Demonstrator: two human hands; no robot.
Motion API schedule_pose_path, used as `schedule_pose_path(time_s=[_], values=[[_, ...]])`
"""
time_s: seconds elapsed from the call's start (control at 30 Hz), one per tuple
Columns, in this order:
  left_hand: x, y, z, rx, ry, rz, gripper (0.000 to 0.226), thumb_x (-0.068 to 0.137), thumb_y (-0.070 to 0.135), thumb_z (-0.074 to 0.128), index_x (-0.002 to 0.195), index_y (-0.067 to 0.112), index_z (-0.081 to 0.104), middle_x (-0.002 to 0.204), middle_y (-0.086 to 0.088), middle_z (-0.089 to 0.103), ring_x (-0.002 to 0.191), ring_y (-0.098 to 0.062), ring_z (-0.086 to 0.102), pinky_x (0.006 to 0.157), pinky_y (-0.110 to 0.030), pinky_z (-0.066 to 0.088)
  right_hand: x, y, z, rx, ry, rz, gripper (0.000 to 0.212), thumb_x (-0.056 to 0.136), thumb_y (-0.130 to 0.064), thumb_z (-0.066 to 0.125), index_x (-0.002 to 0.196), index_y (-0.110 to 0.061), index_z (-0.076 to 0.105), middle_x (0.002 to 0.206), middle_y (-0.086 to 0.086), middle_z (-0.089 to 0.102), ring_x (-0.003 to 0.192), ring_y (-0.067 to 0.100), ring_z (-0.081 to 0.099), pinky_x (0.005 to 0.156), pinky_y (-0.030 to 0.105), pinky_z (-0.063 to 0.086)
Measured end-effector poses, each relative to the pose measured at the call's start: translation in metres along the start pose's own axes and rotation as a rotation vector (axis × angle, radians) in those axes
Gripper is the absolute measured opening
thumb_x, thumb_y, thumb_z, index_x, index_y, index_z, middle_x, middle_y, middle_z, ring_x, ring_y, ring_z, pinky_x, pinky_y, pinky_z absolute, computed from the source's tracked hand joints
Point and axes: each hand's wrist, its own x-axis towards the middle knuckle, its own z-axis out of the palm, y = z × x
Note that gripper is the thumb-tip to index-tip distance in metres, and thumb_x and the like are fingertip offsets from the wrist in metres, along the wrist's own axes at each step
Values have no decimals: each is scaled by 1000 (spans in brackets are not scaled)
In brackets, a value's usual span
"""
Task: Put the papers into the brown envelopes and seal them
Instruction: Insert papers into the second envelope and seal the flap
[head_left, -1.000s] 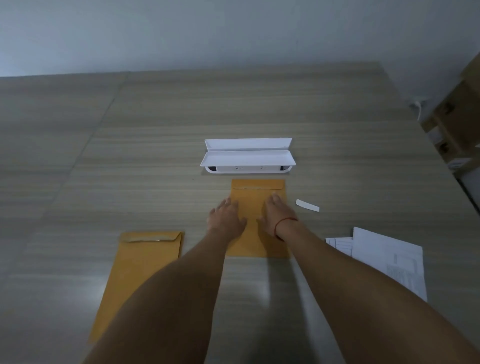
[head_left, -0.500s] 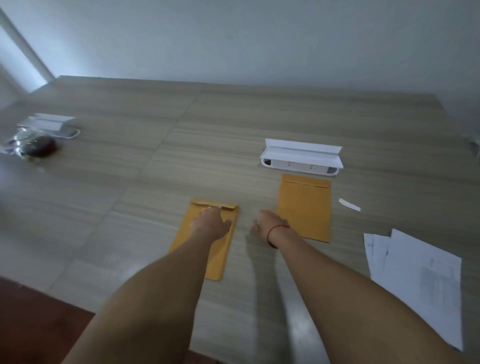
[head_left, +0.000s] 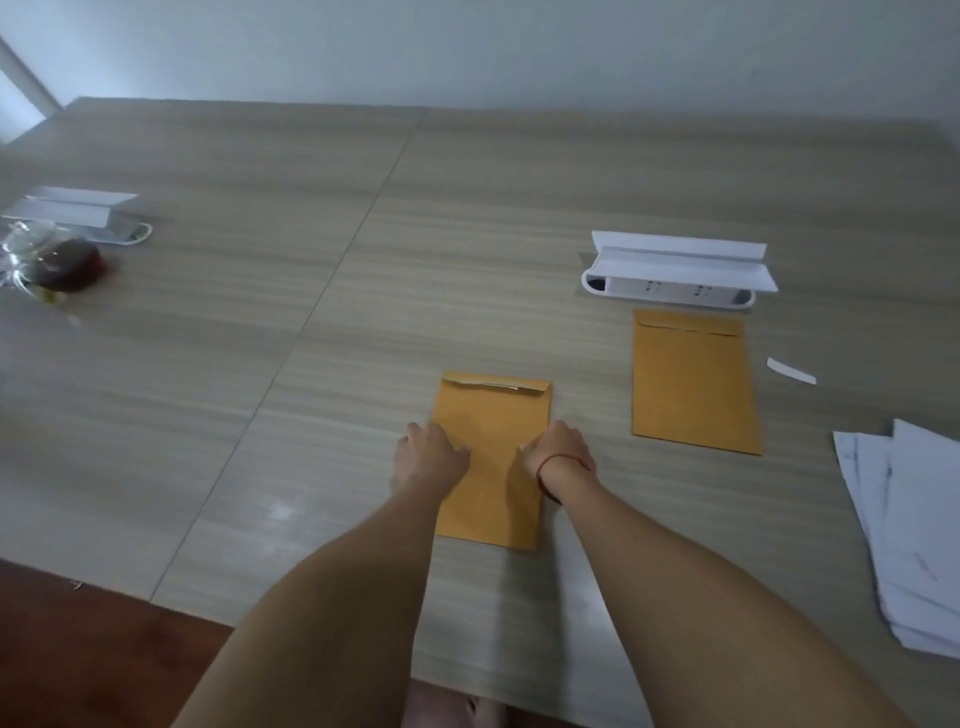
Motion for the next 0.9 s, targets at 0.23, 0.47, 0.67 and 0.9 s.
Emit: schedule_pose_path(time_s=[0.23, 0.47, 0.67, 0.9], values=[[8, 1, 0, -36, 8, -65, 66, 88, 49, 59, 134, 6, 41, 134, -14, 43, 127, -31, 44, 105, -42, 42, 3, -3, 7, 255, 4, 139, 40, 93, -21, 60, 127, -7, 46, 125, 12, 58, 113, 31, 59, 87, 37, 50], [-9, 26, -9, -230, -8, -104, 49, 96, 37, 51, 132, 5, 40, 135, -14, 49, 125, -33, 49, 100, -44, 43, -6, 8, -27, 263, 19, 126, 27, 92, 0, 53, 119, -3, 53, 119, 15, 61, 108, 31, 61, 76, 33, 45], [-43, 86, 4, -298, -70, 2, 41, 97, 32, 51, 127, 5, 45, 127, -13, 56, 117, -32, 55, 93, -40, 47, -5, 61, -74, 265, 121, 155, 27, 94, 5, 44, 117, 0, 56, 117, 16, 62, 105, 33, 61, 73, 33, 43], [-97, 165, 63, -223, -162, 149, 36, 92, 32, 58, 115, 5, 52, 102, -6, 57, 88, -24, 56, 72, -34, 51, -8, 172, -125, 244, 211, 260, 21, 94, 4, 40, 85, -5, 56, 111, 15, 64, 95, 29, 62, 73, 33, 44]])
